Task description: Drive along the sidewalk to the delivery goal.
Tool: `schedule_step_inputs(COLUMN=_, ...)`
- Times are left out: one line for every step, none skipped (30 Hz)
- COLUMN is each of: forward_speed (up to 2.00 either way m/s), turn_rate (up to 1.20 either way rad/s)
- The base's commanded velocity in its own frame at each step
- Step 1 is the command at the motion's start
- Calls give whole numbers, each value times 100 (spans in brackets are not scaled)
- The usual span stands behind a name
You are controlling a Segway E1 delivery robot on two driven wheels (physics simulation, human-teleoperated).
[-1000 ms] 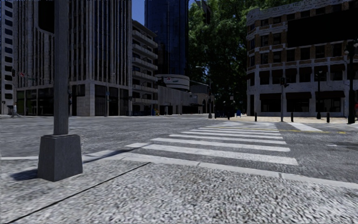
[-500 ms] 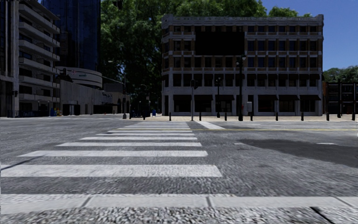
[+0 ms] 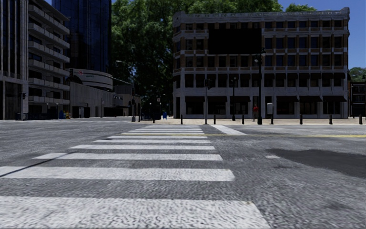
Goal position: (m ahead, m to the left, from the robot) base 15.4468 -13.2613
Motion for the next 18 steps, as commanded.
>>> schedule_step_inputs(forward_speed=200, turn_rate=0)
schedule_step_inputs(forward_speed=200, turn_rate=0)
schedule_step_inputs(forward_speed=200, turn_rate=0)
schedule_step_inputs(forward_speed=200, turn_rate=0)
schedule_step_inputs(forward_speed=200, turn_rate=0)
schedule_step_inputs(forward_speed=200, turn_rate=0)
schedule_step_inputs(forward_speed=200, turn_rate=0)
schedule_step_inputs(forward_speed=200, turn_rate=0)
schedule_step_inputs(forward_speed=200, turn_rate=0)
schedule_step_inputs(forward_speed=200, turn_rate=0)
schedule_step_inputs(forward_speed=200, turn_rate=0)
schedule_step_inputs(forward_speed=200, turn_rate=0)
schedule_step_inputs(forward_speed=200, turn_rate=0)
schedule_step_inputs(forward_speed=200, turn_rate=0)
schedule_step_inputs(forward_speed=200, turn_rate=0)
schedule_step_inputs(forward_speed=200, turn_rate=0)
schedule_step_inputs(forward_speed=200, turn_rate=0)
schedule_step_inputs(forward_speed=200, turn_rate=0)
